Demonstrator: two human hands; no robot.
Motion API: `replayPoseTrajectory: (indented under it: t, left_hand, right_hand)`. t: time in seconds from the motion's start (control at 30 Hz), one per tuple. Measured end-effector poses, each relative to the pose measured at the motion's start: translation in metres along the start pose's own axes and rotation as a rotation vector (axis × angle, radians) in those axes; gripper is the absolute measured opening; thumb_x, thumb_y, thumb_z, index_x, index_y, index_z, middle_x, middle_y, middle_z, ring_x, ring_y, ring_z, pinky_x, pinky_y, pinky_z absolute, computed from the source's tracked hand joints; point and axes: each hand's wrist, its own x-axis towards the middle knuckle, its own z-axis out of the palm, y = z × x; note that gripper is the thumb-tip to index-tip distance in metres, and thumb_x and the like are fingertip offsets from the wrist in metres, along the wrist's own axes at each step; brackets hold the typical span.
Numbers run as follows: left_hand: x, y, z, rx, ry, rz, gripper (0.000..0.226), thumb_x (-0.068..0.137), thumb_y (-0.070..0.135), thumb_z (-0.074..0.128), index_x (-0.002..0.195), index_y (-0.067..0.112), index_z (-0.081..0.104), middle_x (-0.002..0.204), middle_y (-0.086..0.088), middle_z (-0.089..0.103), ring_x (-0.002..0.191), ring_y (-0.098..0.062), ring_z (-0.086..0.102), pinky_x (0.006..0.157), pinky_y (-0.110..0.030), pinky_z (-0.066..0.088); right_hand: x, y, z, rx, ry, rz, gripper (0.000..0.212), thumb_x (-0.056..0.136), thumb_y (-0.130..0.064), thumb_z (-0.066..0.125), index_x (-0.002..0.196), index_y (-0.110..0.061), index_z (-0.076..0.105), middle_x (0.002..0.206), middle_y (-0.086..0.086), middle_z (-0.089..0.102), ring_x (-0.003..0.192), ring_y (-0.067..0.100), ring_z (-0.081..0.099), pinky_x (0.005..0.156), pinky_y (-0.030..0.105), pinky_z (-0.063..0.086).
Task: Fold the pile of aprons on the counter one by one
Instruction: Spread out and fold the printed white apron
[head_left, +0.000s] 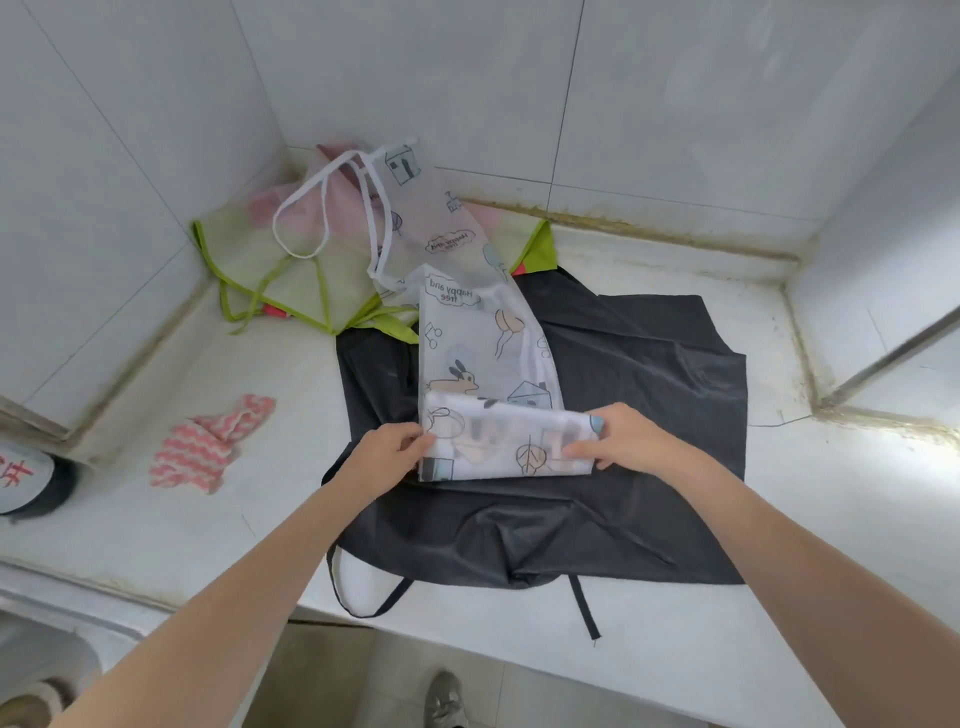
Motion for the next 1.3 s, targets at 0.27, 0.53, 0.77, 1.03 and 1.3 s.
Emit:
replayPoseTrajectory:
  t: [0.27,0.53,0.77,1.03,1.3]
  left_hand:
    - [0.002,-0.001,0.021,0.483,0.293,-0.035,0.033,0.084,0.025,0.066,0.105,0.005,0.051,0.089,-0.015,0.065,0.081,-0.033,0.062,0.063,-0.035,0.045]
    - [0.021,0.001,0.016,0.932,-0.284,0.387,0.083,0.089,-0.003,0.039,0.149,0.025,-0.011,0.154,-0.018,-0.021,0.143,-0.032,-0.016,0.118,-0.038,0.0]
    - [0.031,-0.013,-0.001,0.709,-0.438,0.35,0.103,0.081,0.04,0.062,0.149,0.023,-0.013,0.154,-0.007,-0.025,0.143,-0.021,-0.021,0.116,-0.031,-0.007]
    - [0.026,-0.013,-0.033,-0.048,-0.176,0.188,0.04,0.088,0.026,0.064,0.126,0.023,0.054,0.118,0.008,0.062,0.107,-0.007,0.058,0.098,-0.019,0.041]
    - [0.011,-0.038,-0.039,-0.136,-0.288,-0.121,0.022,0.096,0.024,0.052,0.103,0.004,0.058,0.073,0.0,0.061,0.059,-0.01,0.058,0.055,-0.014,0.05]
  right_hand:
    - [0.029,-0.021,0.038,-0.35,0.233,0.197,0.038,0.099,-0.034,0.037,0.122,-0.006,0.049,0.117,0.019,0.056,0.092,0.035,0.058,0.079,0.038,0.048]
    - [0.022,-0.014,0.06,-0.81,0.446,-0.17,0.071,0.057,-0.003,0.082,0.12,-0.003,0.052,0.12,0.017,0.052,0.095,0.033,0.057,0.057,0.033,0.05]
    - [0.017,0.008,0.041,-0.834,-0.158,-0.156,0.092,0.087,-0.032,0.052,0.149,-0.014,-0.014,0.154,-0.008,-0.024,0.142,0.008,-0.019,0.119,0.034,0.0]
    - [0.022,-0.035,0.017,-0.396,0.051,-0.044,0.011,0.082,-0.008,0.052,0.076,-0.016,0.056,0.081,-0.001,0.058,0.076,0.017,0.052,0.062,0.023,0.042]
    - [0.023,-0.05,0.045,0.079,-0.079,0.214,0.036,0.097,-0.031,0.048,0.13,-0.015,0.051,0.115,0.006,0.061,0.087,0.018,0.063,0.065,0.027,0.058]
